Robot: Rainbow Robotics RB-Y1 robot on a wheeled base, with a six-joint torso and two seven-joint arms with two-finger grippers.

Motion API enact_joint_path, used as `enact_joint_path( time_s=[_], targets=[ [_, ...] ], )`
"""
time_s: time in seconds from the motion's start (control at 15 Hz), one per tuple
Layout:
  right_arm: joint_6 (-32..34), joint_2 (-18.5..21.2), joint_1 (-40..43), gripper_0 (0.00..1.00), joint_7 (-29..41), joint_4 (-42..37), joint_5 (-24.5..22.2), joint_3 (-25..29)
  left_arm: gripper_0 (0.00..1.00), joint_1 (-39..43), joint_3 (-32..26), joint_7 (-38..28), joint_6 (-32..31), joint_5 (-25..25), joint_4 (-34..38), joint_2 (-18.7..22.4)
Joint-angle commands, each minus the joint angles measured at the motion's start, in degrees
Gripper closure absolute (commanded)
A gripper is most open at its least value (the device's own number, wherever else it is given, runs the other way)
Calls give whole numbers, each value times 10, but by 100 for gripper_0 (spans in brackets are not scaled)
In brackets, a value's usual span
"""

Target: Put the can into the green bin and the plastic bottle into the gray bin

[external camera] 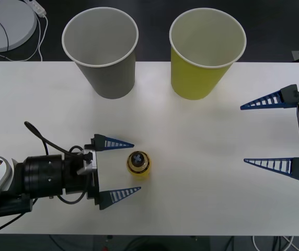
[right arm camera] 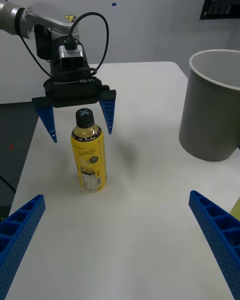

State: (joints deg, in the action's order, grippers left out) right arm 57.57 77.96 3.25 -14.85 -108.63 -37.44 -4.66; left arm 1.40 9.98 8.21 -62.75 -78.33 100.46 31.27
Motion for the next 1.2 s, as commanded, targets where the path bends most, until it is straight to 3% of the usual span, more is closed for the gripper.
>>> enact_joint_path(
  time_s=[0.07,1.2],
  targets=[
    [0,0,0,0,0,0,0,0,0,-5,9,-2,13,-8,0,-9],
    [0,0,0,0,0,0,0,0,0,-21,54,-37,62,-69,0,-46]
  ],
)
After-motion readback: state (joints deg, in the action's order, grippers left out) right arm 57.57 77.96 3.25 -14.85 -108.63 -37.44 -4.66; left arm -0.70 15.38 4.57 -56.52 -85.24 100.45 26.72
